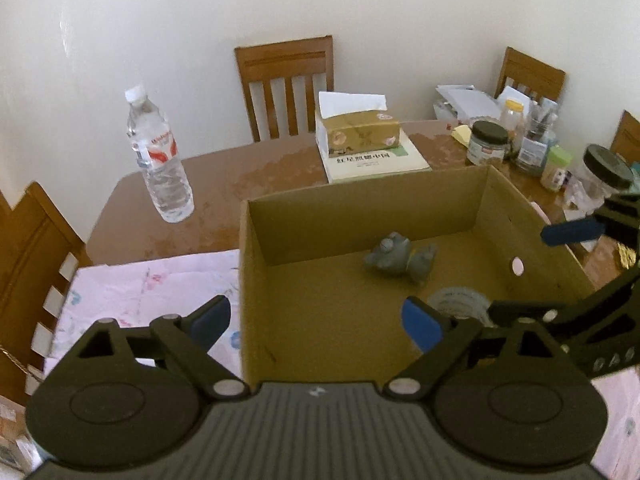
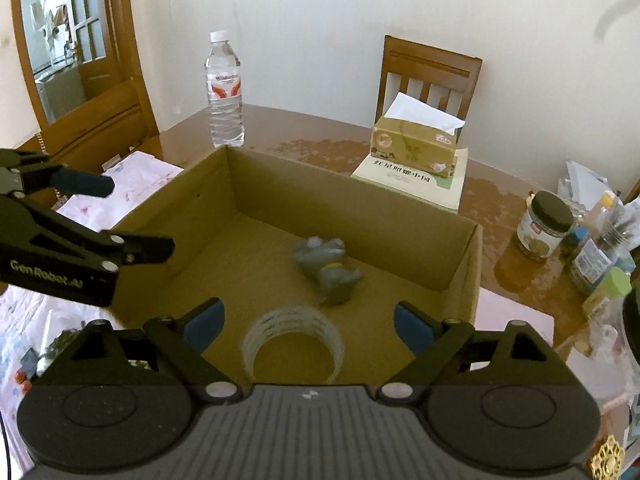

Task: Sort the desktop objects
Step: 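Carry the plush and tape roll into the cardboard box and open both tools, then move the left tool to the black toy block with orange wheels and grasp it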

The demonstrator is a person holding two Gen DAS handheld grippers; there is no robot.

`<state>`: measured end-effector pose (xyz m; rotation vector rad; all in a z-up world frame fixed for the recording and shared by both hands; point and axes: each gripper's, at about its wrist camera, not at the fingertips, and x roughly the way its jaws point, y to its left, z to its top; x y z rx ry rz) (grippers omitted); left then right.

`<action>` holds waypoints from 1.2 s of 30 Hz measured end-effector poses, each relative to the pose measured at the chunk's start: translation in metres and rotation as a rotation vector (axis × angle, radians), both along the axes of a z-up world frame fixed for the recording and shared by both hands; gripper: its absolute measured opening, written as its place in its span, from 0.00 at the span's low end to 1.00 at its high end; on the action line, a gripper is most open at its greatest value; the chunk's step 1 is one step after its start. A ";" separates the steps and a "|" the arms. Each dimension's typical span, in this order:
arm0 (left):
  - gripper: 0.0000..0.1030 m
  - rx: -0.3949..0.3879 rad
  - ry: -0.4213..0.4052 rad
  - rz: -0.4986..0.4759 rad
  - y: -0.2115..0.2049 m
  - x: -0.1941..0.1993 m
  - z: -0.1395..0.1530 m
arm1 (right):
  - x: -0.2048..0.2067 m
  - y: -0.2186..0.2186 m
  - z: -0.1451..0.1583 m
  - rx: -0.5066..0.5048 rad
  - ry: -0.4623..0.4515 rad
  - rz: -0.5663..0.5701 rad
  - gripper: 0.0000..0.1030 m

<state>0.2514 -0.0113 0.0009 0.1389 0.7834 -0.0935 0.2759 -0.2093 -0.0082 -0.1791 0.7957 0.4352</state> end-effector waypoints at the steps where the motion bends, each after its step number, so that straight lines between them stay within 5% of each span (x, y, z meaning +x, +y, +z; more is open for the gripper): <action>1: 0.90 0.004 -0.002 -0.004 0.002 -0.005 0.001 | -0.005 -0.001 0.002 0.001 -0.004 -0.003 0.92; 13: 0.93 0.025 0.031 -0.037 0.035 -0.077 0.006 | -0.070 0.000 0.020 0.010 -0.035 -0.035 0.95; 36: 0.93 0.006 0.103 0.072 0.077 -0.170 -0.067 | -0.188 0.027 -0.022 -0.025 0.038 -0.074 0.96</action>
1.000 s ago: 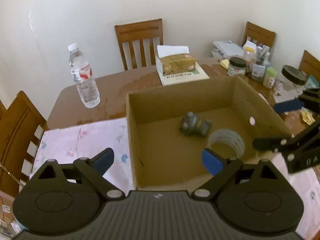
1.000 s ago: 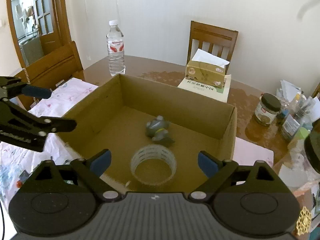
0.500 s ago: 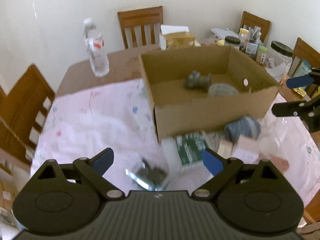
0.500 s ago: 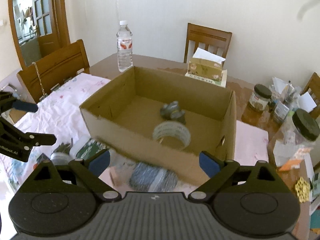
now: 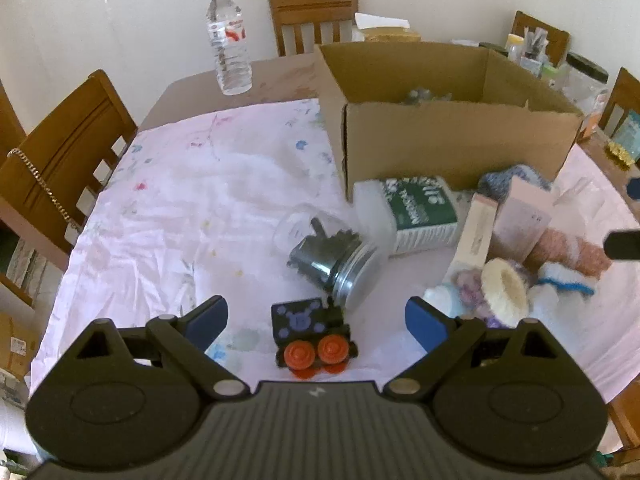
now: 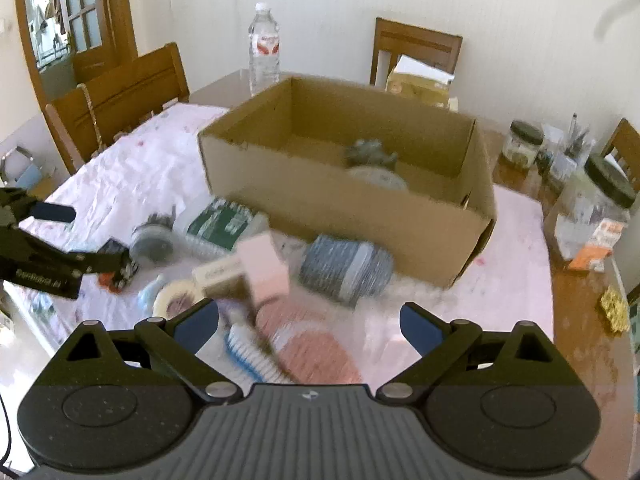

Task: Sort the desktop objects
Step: 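Move the left tool to the black toy block with orange wheels and grasp it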

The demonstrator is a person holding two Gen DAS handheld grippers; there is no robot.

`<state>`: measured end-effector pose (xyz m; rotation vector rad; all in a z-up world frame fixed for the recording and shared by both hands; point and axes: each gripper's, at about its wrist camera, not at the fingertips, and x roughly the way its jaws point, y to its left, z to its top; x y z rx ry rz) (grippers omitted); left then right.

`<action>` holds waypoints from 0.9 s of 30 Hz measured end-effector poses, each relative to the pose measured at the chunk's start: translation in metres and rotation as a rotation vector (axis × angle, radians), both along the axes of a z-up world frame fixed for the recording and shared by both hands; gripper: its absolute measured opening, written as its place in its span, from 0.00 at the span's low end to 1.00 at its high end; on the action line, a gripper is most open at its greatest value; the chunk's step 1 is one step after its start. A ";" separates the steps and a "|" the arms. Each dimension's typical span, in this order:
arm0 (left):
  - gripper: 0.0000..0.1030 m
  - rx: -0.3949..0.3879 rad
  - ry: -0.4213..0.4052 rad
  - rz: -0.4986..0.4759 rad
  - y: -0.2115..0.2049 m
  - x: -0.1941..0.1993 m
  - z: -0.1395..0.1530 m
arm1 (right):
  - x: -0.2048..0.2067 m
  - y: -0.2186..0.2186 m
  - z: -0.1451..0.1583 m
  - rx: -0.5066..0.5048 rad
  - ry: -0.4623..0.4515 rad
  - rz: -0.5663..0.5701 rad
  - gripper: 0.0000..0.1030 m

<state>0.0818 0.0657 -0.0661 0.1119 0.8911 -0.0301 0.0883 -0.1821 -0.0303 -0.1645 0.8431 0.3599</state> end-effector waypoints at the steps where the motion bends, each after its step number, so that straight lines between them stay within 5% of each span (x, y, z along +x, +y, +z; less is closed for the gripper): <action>1: 0.93 0.000 0.003 0.005 0.000 -0.001 -0.003 | -0.003 0.001 -0.003 0.003 0.008 -0.002 0.96; 14: 0.89 -0.046 0.001 0.103 0.009 0.003 -0.034 | -0.039 0.009 -0.032 0.000 0.037 -0.088 0.96; 22: 0.58 -0.095 0.023 0.113 0.014 0.010 -0.049 | -0.046 0.012 -0.049 0.019 0.067 -0.102 0.96; 27: 0.52 -0.114 0.017 0.102 0.014 0.011 -0.052 | -0.042 0.016 -0.057 0.031 0.069 -0.103 0.96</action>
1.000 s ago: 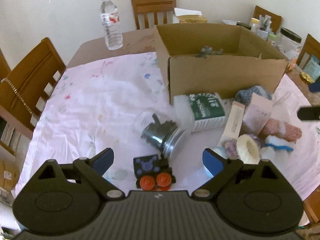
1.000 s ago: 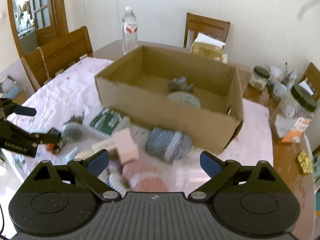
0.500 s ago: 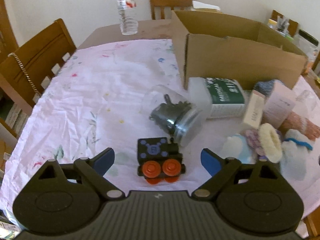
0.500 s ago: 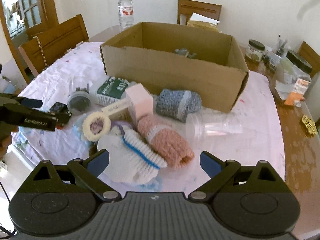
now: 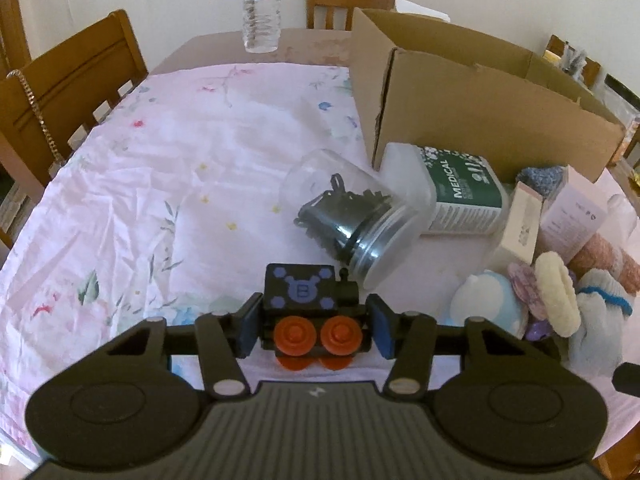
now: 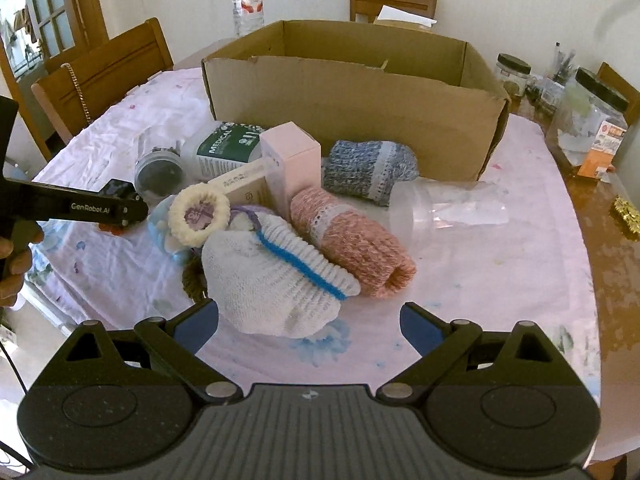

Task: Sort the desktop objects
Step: 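Move the left tool to the black toy block with orange wheels and grasp it, then grasp the white knit mitten with the right tool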

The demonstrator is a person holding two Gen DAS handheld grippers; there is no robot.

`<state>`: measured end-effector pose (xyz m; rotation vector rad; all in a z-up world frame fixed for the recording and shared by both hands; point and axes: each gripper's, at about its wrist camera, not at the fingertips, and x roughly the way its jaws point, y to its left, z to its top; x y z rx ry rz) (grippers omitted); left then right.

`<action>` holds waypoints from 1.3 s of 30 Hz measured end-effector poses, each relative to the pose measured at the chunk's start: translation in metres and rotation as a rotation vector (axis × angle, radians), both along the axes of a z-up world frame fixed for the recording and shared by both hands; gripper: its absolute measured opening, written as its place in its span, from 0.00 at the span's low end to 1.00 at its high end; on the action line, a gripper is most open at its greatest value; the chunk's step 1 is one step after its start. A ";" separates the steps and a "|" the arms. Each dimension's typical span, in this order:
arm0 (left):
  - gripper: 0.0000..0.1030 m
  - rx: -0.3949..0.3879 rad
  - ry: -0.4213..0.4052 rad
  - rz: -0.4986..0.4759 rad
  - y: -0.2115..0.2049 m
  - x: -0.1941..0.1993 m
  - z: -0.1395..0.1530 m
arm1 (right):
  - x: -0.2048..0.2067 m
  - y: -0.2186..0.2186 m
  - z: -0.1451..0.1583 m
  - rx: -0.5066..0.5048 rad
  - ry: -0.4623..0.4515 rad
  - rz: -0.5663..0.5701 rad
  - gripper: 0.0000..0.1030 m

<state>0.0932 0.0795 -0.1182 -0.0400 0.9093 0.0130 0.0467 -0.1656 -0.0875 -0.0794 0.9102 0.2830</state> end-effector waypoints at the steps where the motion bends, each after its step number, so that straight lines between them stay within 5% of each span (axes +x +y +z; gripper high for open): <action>1: 0.53 0.003 -0.002 -0.002 0.000 0.000 0.000 | 0.001 0.001 -0.001 0.007 0.003 0.001 0.96; 20: 0.52 0.005 -0.002 -0.007 0.001 0.002 0.000 | 0.027 0.009 -0.027 0.182 0.044 -0.057 0.95; 39: 0.49 -0.017 0.005 -0.053 0.009 -0.007 0.011 | 0.013 0.008 -0.008 0.096 0.041 -0.052 0.82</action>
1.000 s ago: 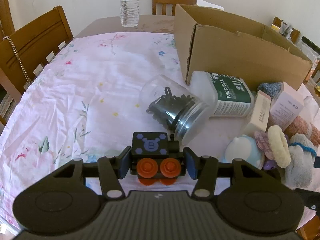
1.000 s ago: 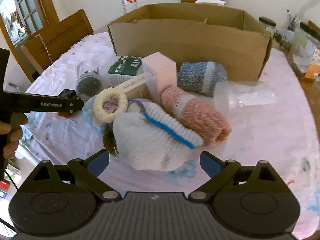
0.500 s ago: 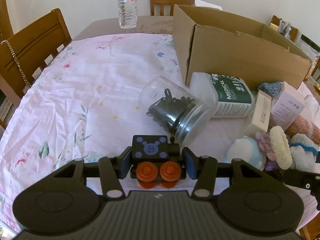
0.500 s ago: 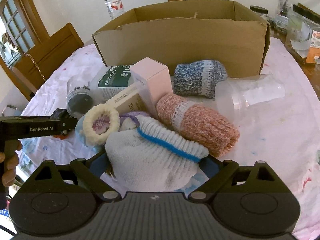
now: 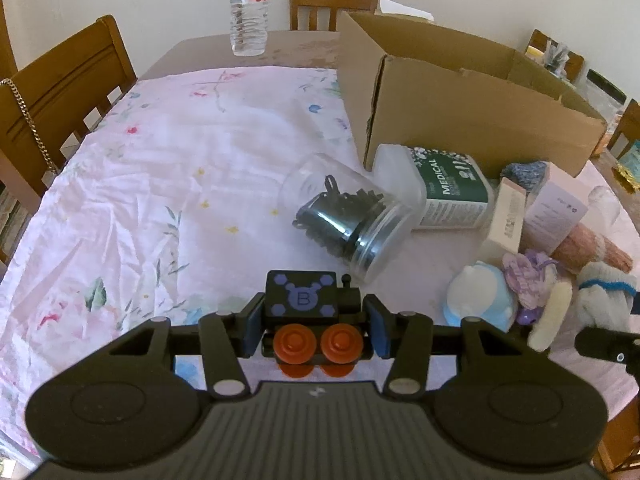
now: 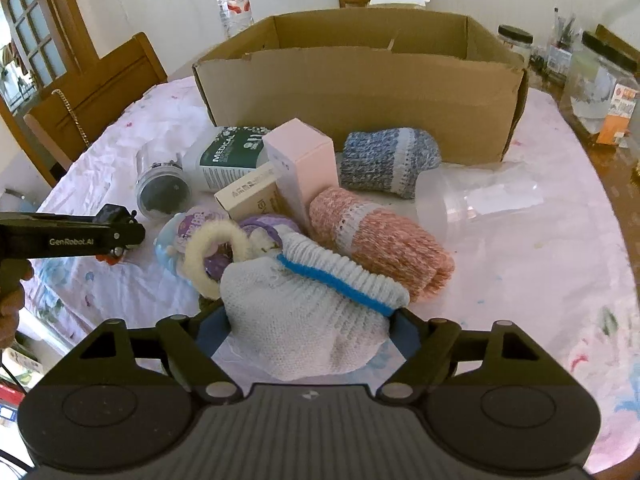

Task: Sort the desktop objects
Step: 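Grasp the white knit mitten with the right tool, then carry the toy block and white mitten into the box and open both tools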

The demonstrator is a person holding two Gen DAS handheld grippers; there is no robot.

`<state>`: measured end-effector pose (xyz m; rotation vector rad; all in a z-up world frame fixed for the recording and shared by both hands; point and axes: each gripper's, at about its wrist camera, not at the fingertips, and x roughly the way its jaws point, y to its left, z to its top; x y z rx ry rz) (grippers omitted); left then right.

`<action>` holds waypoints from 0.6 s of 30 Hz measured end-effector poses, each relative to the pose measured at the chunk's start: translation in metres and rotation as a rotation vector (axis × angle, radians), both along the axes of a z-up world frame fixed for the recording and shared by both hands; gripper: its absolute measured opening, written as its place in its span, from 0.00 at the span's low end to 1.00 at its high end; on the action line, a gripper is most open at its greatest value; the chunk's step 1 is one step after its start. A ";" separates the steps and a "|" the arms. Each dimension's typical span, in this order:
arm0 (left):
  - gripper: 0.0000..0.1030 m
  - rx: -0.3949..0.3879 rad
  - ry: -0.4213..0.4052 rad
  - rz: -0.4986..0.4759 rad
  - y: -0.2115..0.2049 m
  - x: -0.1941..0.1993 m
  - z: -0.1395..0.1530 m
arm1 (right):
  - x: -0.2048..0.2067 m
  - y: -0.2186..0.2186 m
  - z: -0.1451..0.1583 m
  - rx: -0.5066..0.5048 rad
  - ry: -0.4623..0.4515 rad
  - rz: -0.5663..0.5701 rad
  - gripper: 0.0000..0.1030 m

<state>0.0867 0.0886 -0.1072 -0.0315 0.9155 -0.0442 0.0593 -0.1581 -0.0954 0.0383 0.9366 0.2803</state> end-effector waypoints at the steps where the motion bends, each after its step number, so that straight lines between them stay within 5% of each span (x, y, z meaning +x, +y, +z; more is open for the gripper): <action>1: 0.49 -0.001 -0.003 -0.006 0.000 -0.001 0.002 | -0.001 0.000 0.002 -0.004 0.000 0.001 0.83; 18: 0.49 -0.031 -0.033 -0.092 -0.009 -0.012 0.043 | 0.000 -0.010 0.050 -0.078 -0.064 0.033 0.82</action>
